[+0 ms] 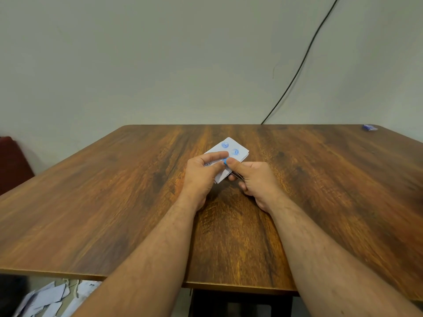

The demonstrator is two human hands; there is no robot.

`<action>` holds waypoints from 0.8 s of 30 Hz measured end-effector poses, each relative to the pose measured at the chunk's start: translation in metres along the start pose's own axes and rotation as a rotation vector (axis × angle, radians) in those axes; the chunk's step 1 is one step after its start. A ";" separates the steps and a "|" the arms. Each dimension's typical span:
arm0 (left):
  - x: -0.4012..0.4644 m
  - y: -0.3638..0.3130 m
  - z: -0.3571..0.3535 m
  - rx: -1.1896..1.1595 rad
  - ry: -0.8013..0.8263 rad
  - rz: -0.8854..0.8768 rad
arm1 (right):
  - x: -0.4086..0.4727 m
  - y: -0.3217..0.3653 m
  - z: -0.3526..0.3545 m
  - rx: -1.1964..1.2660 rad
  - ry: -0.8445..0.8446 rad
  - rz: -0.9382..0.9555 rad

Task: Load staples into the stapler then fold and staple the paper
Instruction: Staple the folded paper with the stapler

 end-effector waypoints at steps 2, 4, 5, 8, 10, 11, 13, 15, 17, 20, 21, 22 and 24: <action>0.000 0.000 0.000 0.002 0.001 0.002 | 0.000 0.000 0.000 0.006 0.005 0.002; 0.000 -0.001 0.000 0.011 0.004 0.007 | 0.000 0.001 0.000 0.011 0.003 0.005; -0.001 -0.002 -0.001 0.001 0.011 0.007 | -0.001 0.002 -0.001 0.006 -0.001 0.009; -0.005 -0.004 -0.003 -0.038 0.029 0.007 | -0.002 0.003 -0.002 -0.011 -0.017 0.016; -0.005 -0.004 -0.003 -0.049 0.040 0.009 | -0.003 0.004 -0.002 -0.013 -0.023 0.017; -0.004 -0.003 -0.003 -0.053 0.044 0.012 | -0.004 0.005 -0.001 -0.013 -0.025 0.020; -0.003 -0.001 -0.002 -0.054 0.048 0.022 | -0.005 0.006 -0.001 -0.026 -0.032 0.023; -0.003 -0.001 -0.002 -0.054 0.051 0.028 | -0.006 0.007 -0.001 -0.048 -0.040 0.017; -0.004 -0.002 -0.003 -0.060 0.051 0.027 | -0.007 0.007 0.000 -0.067 -0.044 0.017; -0.007 -0.006 -0.003 -0.056 0.053 0.026 | -0.007 0.007 -0.001 -0.095 -0.059 0.034; -0.008 -0.007 -0.003 -0.056 0.052 0.028 | -0.007 0.008 -0.001 -0.109 -0.067 0.043; -0.009 -0.008 -0.003 -0.055 0.051 0.031 | -0.007 0.008 -0.001 -0.119 -0.074 0.055; -0.011 -0.010 -0.004 -0.049 0.047 0.039 | -0.007 0.009 -0.002 -0.125 -0.081 0.067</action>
Point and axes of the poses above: each hand's wrist, its own x-axis towards the middle knuckle, its own z-axis out of the back of the hand, y = z × x, the point moved 4 cm from there along x, towards the middle knuckle, and after that the axes turned 3 degrees about -x, right-handed, at the moved point
